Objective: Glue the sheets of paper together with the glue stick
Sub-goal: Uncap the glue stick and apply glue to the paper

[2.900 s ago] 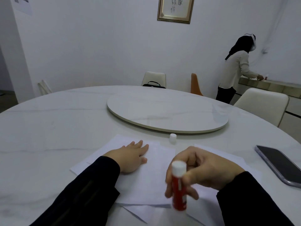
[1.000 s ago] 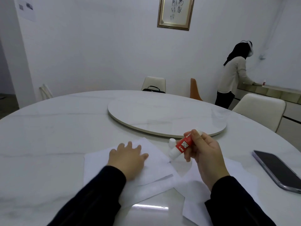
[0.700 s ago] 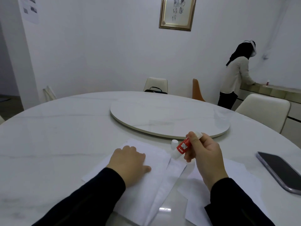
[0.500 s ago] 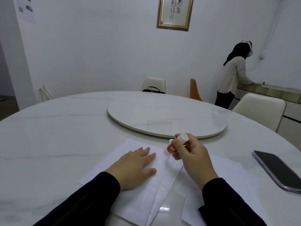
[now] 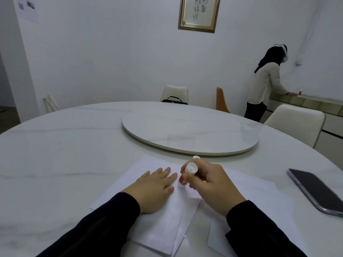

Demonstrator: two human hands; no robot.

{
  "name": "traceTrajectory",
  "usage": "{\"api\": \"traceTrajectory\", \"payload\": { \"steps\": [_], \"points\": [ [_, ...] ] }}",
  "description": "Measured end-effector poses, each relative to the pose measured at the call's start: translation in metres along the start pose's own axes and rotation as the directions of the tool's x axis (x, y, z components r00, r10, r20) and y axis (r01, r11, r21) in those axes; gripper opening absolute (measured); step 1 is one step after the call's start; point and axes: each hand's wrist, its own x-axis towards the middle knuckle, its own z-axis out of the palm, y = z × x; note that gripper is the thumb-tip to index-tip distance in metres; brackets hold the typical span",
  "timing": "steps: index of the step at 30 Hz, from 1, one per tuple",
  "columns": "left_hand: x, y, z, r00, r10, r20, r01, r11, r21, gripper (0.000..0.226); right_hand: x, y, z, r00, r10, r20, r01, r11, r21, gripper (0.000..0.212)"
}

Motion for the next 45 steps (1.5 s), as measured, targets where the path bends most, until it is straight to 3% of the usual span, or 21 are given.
{"api": "traceTrajectory", "payload": {
  "steps": [8,11,15,17,19,22,24,26,29,31,33,35,38,42,45],
  "points": [
    [-0.002,0.004,-0.007,0.999,-0.009,0.043,0.010,1.000,-0.013,0.053,-0.013,-0.030,0.002,0.972,-0.054,0.227,0.005,0.977,0.214,0.012],
    [-0.004,0.005,-0.008,0.998,0.002,0.066,-0.008,0.996,0.088,0.062,-0.016,-0.036,0.003,0.938,-0.062,0.342,-0.043,0.955,0.293,0.008],
    [-0.006,0.006,-0.010,0.999,0.005,0.047,-0.008,0.998,0.069,0.061,-0.015,-0.034,0.004,0.895,-0.056,0.443,-0.130,0.917,0.378,0.021],
    [-0.007,0.007,-0.010,0.999,0.005,0.045,-0.007,0.999,0.042,0.058,-0.009,-0.032,-0.001,0.936,-0.082,0.343,-0.134,0.817,0.560,0.013],
    [-0.007,0.006,-0.014,0.998,0.007,0.061,-0.006,1.000,-0.021,0.056,-0.002,-0.029,-0.014,0.998,0.007,0.062,-0.054,0.599,0.799,0.005],
    [-0.006,0.001,-0.025,0.988,0.047,0.147,-0.033,0.995,-0.097,0.054,0.004,-0.017,-0.040,0.925,0.277,-0.261,0.205,0.215,0.955,0.014],
    [-0.006,0.001,-0.030,0.986,0.061,0.155,-0.042,0.991,-0.125,0.054,0.007,-0.006,-0.049,0.858,0.404,-0.318,0.279,0.154,0.948,0.014],
    [-0.007,0.006,-0.026,0.997,0.007,0.076,0.001,0.995,-0.100,0.053,0.012,0.008,-0.051,0.791,0.502,-0.350,0.240,0.272,0.932,0.019],
    [-0.008,0.016,-0.015,0.996,-0.074,0.048,0.070,0.995,0.074,0.056,0.019,0.026,-0.053,0.705,0.548,-0.450,0.006,0.629,0.777,0.046],
    [-0.007,0.019,-0.014,0.992,-0.051,0.115,0.040,0.995,0.096,0.057,0.028,0.034,-0.052,0.704,0.519,-0.485,-0.151,0.776,0.612,0.057],
    [-0.006,0.016,-0.019,0.985,0.014,0.170,-0.016,1.000,0.011,0.057,0.038,0.043,-0.050,0.723,0.484,-0.493,-0.290,0.860,0.421,0.057],
    [-0.006,0.013,-0.022,0.976,0.092,0.199,-0.080,0.994,-0.068,0.056,0.047,0.053,-0.046,0.748,0.453,-0.485,-0.380,0.892,0.245,0.049],
    [-0.007,0.011,-0.020,0.965,0.179,0.193,-0.156,0.979,-0.128,0.053,0.053,0.067,-0.042,0.769,0.443,-0.461,-0.422,0.893,0.155,0.040],
    [-0.009,0.012,-0.017,0.963,0.226,0.147,-0.200,0.964,-0.176,0.051,0.057,0.077,-0.035,0.795,0.408,-0.449,-0.388,0.911,0.140,0.035],
    [-0.011,0.011,-0.019,0.956,0.262,0.135,-0.231,0.950,-0.209,0.052,0.056,0.075,-0.041,0.805,0.450,-0.388,-0.414,0.893,0.176,0.049]
  ]
}}
